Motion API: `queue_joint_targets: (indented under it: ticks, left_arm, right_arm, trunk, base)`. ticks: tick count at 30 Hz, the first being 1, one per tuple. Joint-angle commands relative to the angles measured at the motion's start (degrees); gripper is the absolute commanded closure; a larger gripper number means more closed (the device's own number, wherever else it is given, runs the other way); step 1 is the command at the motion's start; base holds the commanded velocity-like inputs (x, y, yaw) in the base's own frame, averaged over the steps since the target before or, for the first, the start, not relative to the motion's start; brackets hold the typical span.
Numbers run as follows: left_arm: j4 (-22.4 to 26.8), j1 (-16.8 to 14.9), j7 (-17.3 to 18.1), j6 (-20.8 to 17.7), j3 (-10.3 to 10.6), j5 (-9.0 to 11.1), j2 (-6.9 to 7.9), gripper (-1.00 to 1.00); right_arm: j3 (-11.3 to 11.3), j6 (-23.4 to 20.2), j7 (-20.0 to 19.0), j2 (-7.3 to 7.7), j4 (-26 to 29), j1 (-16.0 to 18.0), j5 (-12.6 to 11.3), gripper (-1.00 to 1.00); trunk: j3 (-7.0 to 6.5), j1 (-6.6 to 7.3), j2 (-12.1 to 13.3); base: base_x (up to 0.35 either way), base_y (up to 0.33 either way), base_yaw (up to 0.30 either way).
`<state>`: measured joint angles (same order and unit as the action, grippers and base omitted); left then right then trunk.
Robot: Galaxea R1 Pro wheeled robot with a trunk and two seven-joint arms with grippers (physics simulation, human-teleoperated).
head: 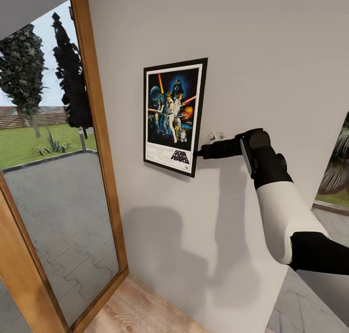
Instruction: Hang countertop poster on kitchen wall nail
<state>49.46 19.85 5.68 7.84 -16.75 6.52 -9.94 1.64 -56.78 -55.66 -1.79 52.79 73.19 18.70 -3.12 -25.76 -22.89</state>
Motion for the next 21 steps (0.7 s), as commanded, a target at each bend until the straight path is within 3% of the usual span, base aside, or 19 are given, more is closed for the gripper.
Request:
queue_joint_targets:
  ticks: [1, 21]
  left_arm:
    - [0.02, 0.01, 0.56, -0.02, -0.21, 0.60, -0.06, -1.00]
    - [0.02, 0.01, 0.56, -0.02, -0.21, 0.60, -0.06, -1.00]
  right_arm:
    - [0.20, -0.26, -0.50, -0.06, 0.01, 0.02, 0.49, 1.00]
    - [0.47, -0.36, -0.50, 0.11, -0.25, 0.11, 0.54, 1.00]
  trunk:
    - [0.01, -0.02, -0.03]
    - [0.01, -0.02, -0.03]
  base:
    - [0.000, 0.000, 0.000]
    - [0.000, 0.000, 0.000]
